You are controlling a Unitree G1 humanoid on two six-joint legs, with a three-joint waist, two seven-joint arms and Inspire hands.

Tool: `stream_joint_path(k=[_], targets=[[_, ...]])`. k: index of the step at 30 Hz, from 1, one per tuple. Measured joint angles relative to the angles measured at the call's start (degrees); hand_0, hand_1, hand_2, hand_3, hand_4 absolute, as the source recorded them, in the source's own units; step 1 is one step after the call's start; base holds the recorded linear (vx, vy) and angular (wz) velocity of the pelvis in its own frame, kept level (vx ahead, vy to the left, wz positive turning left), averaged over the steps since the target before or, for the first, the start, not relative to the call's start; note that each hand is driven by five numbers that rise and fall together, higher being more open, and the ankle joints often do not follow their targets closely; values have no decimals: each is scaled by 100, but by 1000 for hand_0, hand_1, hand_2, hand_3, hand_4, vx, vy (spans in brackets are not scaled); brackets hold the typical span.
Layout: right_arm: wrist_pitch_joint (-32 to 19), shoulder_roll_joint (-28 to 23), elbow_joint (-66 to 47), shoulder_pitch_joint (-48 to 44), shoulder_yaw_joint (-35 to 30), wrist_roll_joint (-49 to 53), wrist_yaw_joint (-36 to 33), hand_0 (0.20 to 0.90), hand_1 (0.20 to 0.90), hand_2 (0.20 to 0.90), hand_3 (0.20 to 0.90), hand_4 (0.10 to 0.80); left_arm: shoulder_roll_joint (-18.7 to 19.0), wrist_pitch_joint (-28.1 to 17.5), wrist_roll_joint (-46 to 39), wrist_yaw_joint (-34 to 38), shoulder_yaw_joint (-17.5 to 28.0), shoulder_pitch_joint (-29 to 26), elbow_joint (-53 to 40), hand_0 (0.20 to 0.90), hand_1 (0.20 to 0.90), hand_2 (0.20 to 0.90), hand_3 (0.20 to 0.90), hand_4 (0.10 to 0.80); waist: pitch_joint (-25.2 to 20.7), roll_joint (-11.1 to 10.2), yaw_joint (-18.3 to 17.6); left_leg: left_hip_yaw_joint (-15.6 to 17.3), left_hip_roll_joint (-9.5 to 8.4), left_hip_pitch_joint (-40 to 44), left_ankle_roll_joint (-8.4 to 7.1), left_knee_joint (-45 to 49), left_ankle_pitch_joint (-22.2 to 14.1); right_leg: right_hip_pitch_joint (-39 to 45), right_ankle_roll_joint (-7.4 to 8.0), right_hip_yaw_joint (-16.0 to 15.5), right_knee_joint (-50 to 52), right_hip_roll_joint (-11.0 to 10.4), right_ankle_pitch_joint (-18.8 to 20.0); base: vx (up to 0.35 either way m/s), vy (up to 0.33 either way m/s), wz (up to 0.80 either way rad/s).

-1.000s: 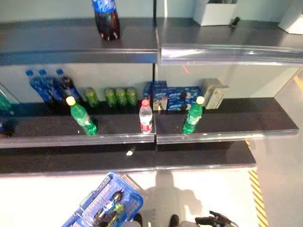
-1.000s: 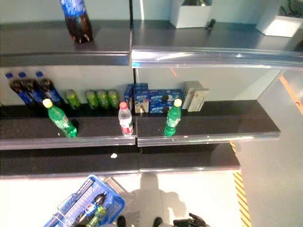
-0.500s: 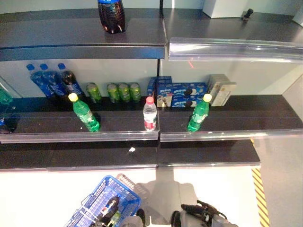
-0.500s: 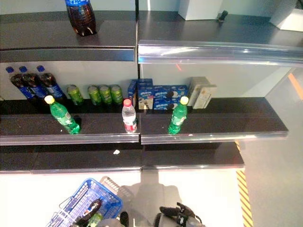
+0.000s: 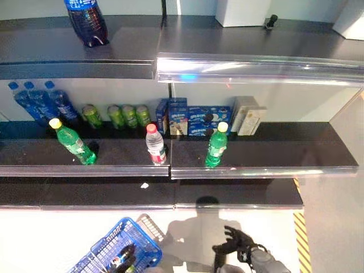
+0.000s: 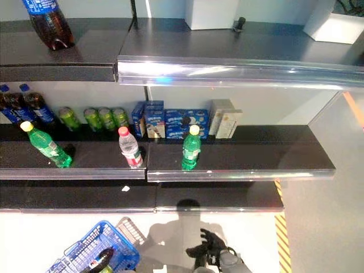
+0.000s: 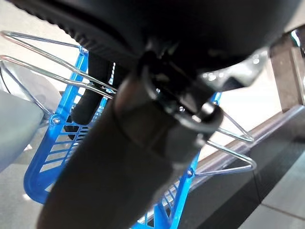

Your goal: Pick up the drink and place into the basket.

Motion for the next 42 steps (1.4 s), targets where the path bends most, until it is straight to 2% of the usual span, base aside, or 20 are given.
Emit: stream_joint_path(k=[1, 8, 12, 16, 21, 25, 28, 34, 38, 42], targets=[[8, -96, -206, 9, 13, -44, 66, 900, 900, 900, 900, 800, 31, -2, 11, -12, 0, 10, -3, 300, 300, 300, 200, 100, -9, -19, -2, 0, 11, -3, -139, -17, 6, -2, 25, -8, -36, 7, 21, -24, -67, 0], [7, -387, -1484, 476, 116, -265, 682, 900, 900, 900, 900, 800, 419, 93, -22, -80, 179, 269, -168, 300, 300, 300, 200, 100, -263, -489, -18, -1, -139, 78, -40, -365, 119, 5, 83, -89, -71, -152, 18, 31, -15, 5], [-72, -648, -2424, 496, 131, -251, 840, 900, 900, 900, 900, 800, 401, 128, -22, -102, 207, 262, -180, 300, 300, 300, 200, 100, -240, -467, -101, -1, -163, 86, -31, -365, 114, 21, 128, -102, -89, -180, 26, 8, -1, 1], [-392, -1038, -3489, 473, -37, -202, 829, 900, 900, 900, 900, 800, 310, 128, -2, -150, 286, 240, -205, 300, 300, 300, 200, 100, -182, -376, -125, 0, -150, 108, -33, -362, 116, 37, 117, -108, -84, -169, 33, 28, 13, 1], [-1295, -1055, -4313, 471, -798, -503, -69, 900, 900, 900, 900, 800, 192, 110, 17, -175, 523, 282, -212, 300, 300, 300, 200, 100, -140, -310, -204, 4, -164, 127, -43, -362, 121, 42, 118, -103, -64, -180, 31, 40, 36, 1], [-1760, -1050, -4649, 473, -1368, -557, -918, 900, 900, 900, 900, 800, 112, 80, 101, -178, 641, 337, -224, 300, 300, 300, 200, 100, -119, -273, -269, 30, -167, 163, -40, -361, 118, 50, 120, -72, -63, -175, 30, 34, 21, -4], [-1816, -1050, -4647, 487, -1583, -601, -1578, 900, 900, 900, 900, 800, 81, 80, 108, -179, 610, 364, -277, 300, 300, 300, 200, 100, -103, -241, -285, 63, -171, 189, -31, -361, 109, 66, 135, -57, -63, -179, 6, 5, 5, -1], [-1815, -1041, -4637, 499, -1575, -601, -2561, 900, 900, 900, 900, 800, 5, 79, 102, -194, 508, 362, -277, 300, 300, 300, 200, 100, -25, -110, -312, 85, -185, 152, -4, -354, 93, 51, 161, 5, -59, -190, -17, -5, 3, 0], [-1838, -1039, -4505, 411, -1498, -589, -3047, 900, 900, 900, 900, 800, 14, 58, 74, -191, 188, 209, -277, 300, 300, 300, 200, 100, 49, -10, -270, -13, -219, -213, -14, -10, 52, -168, 163, -41, 85, -247, -29, -77, 24, 9], [-1852, -1033, -4032, -195, -1288, -274, -3345, 900, 900, 900, 900, 800, 13, -3, 1, -202, -130, -128, -349, 300, 300, 300, 200, 100, 447, 117, -246, -62, -223, -469, -9, 367, -33, -256, 113, -141, 231, -299, -57, -76, 35, 13]])
